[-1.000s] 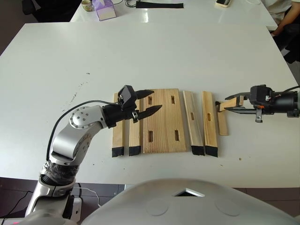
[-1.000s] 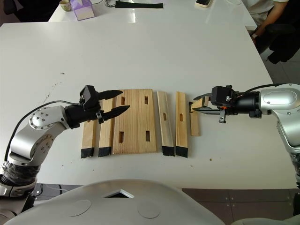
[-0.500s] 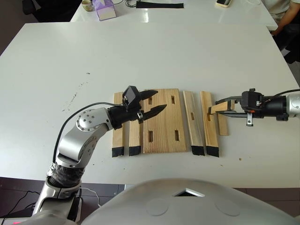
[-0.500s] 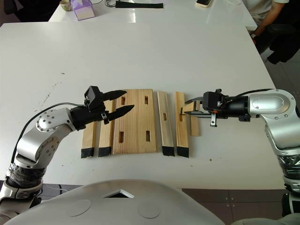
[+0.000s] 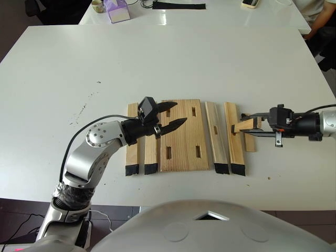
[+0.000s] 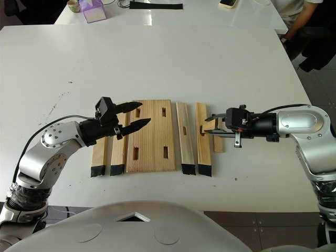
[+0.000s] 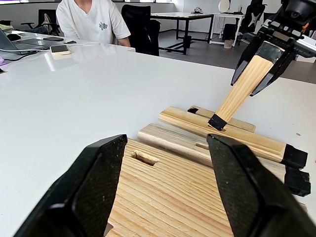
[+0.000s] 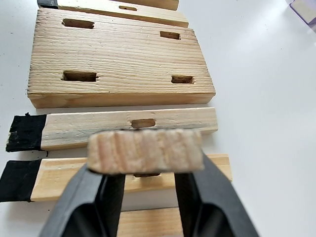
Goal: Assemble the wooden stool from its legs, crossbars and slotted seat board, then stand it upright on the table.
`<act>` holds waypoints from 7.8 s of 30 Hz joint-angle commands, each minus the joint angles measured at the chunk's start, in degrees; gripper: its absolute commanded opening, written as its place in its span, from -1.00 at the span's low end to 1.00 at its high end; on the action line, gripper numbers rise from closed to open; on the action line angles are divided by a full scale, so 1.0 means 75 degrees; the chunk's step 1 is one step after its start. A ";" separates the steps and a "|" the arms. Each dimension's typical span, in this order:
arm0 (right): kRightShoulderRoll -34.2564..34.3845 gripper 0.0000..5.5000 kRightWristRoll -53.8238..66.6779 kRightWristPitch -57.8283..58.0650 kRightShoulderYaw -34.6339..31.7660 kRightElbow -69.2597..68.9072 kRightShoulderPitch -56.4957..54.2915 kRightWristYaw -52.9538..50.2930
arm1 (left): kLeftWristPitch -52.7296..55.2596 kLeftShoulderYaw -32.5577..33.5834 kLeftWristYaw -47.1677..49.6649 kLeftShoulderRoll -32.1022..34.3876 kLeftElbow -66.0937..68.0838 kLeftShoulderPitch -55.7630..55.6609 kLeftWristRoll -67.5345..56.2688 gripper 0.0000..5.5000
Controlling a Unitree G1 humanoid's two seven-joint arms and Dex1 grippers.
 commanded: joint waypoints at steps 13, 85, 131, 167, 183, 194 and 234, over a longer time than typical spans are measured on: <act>-0.0130 -0.53 -0.0242 -0.0111 0.0092 0.0158 0.0374 0.0221 | 0.0086 -0.0013 0.0111 -0.0009 -0.0051 -0.0082 0.0118 0.10; 0.1036 0.00 0.3191 0.2941 -0.1827 -0.1501 -0.0138 -0.1986 | 0.0232 -0.0054 -0.0003 -0.0196 0.0249 -0.0454 0.0274 0.10; 0.1127 -0.14 0.5168 0.4172 -0.1067 -0.2733 0.0586 -0.2286 | -0.0142 0.0099 0.0372 -0.0547 0.0649 -0.0430 0.0539 0.10; 0.0344 -0.14 0.0026 0.0865 0.0864 -0.0880 0.2627 -0.0244 | -0.0148 0.0032 0.0406 -0.0553 0.0618 -0.0350 0.0590 0.10; 0.0049 -0.14 -0.0959 -0.0004 0.0889 0.0159 0.2102 -0.0184 | -0.0196 0.0003 0.0466 -0.0672 0.0682 -0.0365 0.0726 0.10; 0.0018 -0.14 -0.0159 0.0384 0.0283 -0.0204 0.2040 -0.0141 | -0.0232 0.0016 0.0583 -0.0722 0.0611 -0.0225 0.0768 0.10; 0.3836 -0.12 -0.1150 0.2440 0.0064 -0.1232 0.3229 -0.5705 | -0.0254 0.0188 0.1256 -0.0965 0.0321 0.0244 0.0848 0.10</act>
